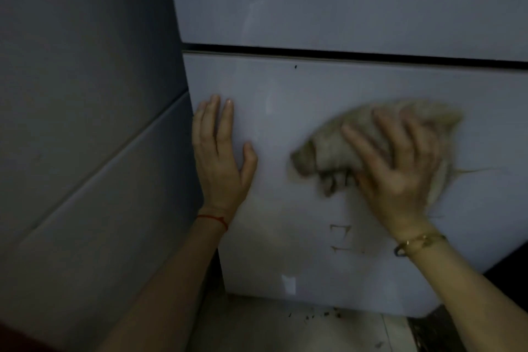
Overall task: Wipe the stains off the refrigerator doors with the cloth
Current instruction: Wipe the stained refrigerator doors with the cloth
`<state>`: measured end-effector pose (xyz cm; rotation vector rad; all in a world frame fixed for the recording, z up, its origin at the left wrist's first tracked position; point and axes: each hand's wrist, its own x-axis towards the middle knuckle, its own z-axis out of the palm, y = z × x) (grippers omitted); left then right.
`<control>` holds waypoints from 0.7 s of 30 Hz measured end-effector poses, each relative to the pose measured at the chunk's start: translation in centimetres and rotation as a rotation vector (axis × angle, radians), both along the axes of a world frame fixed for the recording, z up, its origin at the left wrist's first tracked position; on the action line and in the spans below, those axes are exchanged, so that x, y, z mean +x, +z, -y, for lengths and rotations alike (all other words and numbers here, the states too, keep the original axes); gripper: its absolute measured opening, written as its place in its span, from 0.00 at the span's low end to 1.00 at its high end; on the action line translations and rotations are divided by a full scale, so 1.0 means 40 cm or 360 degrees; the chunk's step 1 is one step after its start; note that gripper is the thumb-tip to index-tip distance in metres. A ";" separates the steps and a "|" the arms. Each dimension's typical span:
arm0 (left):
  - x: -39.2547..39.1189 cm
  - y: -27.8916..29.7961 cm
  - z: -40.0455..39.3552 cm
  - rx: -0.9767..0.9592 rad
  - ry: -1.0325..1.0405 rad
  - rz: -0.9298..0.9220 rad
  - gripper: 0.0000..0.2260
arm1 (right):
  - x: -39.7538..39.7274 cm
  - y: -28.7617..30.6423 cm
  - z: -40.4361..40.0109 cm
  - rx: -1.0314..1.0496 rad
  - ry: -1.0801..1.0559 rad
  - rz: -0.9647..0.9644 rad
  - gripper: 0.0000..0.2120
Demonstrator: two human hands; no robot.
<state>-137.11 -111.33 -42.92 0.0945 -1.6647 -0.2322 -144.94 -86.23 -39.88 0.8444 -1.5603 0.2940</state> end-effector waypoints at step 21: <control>-0.049 -0.002 -0.052 0.0210 0.0085 -0.0180 0.29 | -0.005 0.068 0.060 -0.0264 0.0047 0.0037 0.24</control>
